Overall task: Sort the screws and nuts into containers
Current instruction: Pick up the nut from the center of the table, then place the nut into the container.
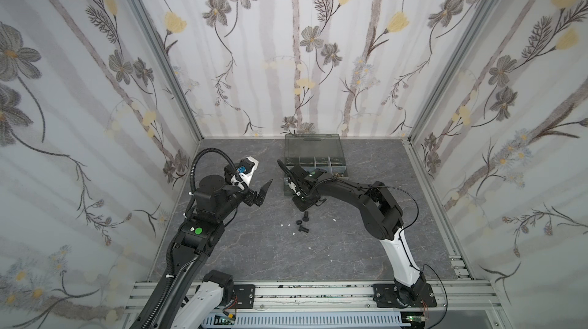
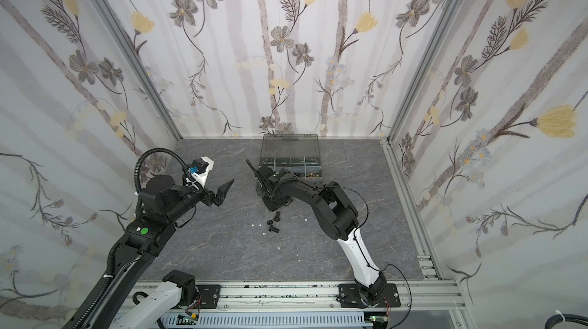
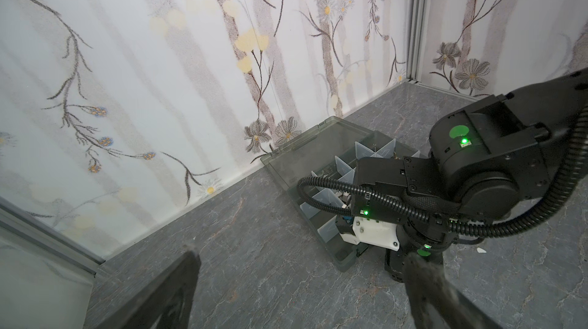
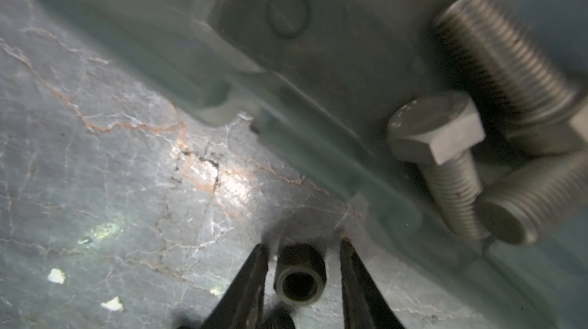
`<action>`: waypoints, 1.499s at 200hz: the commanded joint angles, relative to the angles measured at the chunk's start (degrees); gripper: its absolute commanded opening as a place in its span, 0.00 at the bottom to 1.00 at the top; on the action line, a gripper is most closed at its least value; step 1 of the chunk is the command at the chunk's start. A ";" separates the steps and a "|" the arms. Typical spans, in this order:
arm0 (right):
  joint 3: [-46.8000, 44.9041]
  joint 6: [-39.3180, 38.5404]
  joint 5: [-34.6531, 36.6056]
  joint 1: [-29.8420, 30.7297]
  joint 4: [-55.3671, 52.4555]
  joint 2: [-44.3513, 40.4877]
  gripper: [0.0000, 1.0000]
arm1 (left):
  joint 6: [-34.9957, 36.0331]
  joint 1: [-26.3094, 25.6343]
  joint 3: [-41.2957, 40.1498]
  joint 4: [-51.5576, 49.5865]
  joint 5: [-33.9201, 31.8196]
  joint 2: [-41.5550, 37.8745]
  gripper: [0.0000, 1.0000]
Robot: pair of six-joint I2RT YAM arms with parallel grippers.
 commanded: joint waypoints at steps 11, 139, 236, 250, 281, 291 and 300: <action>-0.23 -0.59 1.46 0.10 -0.24 1.04 0.33 | 0.16 0.05 0.04 1.70 0.31 0.02 1.00; 3.62 -3.50 4.89 -4.01 -5.03 -6.51 0.17 | 0.16 0.10 0.36 1.54 0.31 -0.19 1.00; 17.28 -6.78 7.18 -16.18 -5.52 1.31 0.15 | 0.36 0.08 0.20 1.64 -0.10 -0.50 1.00; 18.93 -6.88 6.67 -16.56 -5.52 2.92 0.15 | 0.45 0.13 0.29 1.51 -0.31 -0.41 1.00; 19.90 -7.01 6.36 -17.15 -5.35 4.68 0.15 | 0.45 0.07 0.20 1.52 -0.48 -0.32 1.00; 19.90 -7.06 6.37 -17.25 -5.43 5.08 0.16 | 0.49 0.05 0.20 1.48 -0.57 -0.34 1.00; 19.90 -7.14 6.45 -17.26 -5.45 5.37 0.16 | 0.53 0.06 0.13 1.54 -0.65 -0.34 1.00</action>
